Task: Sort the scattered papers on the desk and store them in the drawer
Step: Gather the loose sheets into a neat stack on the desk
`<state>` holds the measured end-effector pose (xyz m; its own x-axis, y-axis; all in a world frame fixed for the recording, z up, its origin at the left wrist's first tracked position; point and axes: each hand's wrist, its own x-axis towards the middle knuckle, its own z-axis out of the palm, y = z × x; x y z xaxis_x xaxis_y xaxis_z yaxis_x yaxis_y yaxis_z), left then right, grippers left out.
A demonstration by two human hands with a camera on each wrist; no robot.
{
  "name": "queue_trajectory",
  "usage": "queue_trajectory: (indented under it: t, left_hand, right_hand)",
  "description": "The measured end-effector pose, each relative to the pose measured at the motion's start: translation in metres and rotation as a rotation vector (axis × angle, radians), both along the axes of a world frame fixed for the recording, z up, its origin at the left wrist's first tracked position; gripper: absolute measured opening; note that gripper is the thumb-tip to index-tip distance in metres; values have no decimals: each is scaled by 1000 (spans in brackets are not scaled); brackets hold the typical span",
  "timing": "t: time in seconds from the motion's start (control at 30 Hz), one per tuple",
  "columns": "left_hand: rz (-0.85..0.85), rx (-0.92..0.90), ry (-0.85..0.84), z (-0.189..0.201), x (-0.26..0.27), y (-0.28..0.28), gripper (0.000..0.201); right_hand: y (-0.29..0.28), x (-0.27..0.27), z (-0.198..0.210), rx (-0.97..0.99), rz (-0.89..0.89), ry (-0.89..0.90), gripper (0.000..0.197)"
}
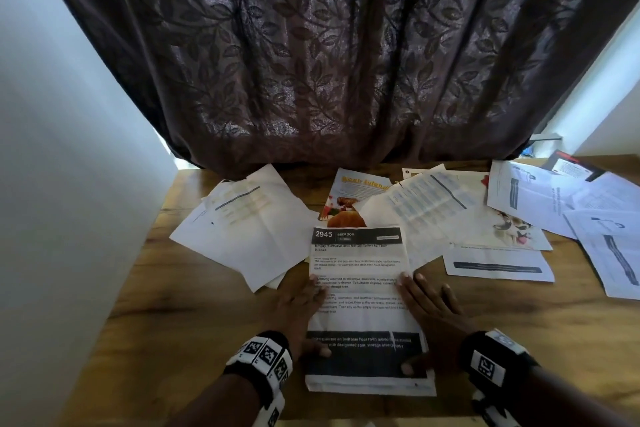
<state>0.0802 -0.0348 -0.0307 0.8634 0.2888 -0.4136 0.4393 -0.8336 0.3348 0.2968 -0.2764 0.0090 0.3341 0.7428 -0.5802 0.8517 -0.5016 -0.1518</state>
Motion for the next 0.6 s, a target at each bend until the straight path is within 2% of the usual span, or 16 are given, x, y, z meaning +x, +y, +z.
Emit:
queue_trajectory:
  t: [0.13, 0.2, 0.23, 0.3, 0.37, 0.4, 0.43, 0.5, 0.53, 0.6]
  left_hand:
    - [-2, 14, -92, 0, -6, 1, 116]
    - [35, -75, -144, 8, -9, 1, 110]
    - [86, -153, -185, 16, -9, 2, 99]
    - [233, -223, -291, 34, -9, 6, 57]
    - [479, -184, -403, 52, -8, 16, 18]
    - [635, -170, -457, 59, -8, 24, 12]
    - [769, -140, -504, 63, -7, 34, 12]
    - [914, -48, -502, 61, -3, 61, 26]
    - [956, -13, -461, 62, 2, 74, 38]
    - [1041, 60, -273, 53, 12, 104, 68]
  right_hand:
    - [-1, -3, 0, 23, -11, 1, 150]
    - [-1, -4, 1, 26, -18, -2, 152]
    - [-1, -4, 2, 25, -23, -2, 152]
    - [0, -5, 2, 28, -27, -2, 153]
    - [1, -5, 2, 18, -25, 10, 153]
    - [1, -5, 2, 15, -26, 14, 153]
    - [1, -5, 2, 18, -27, 12, 153]
    - [1, -6, 4, 30, -29, 0, 152]
    - [1, -6, 5, 31, -30, 0, 151]
    - [1, -8, 7, 25, -30, 1, 150]
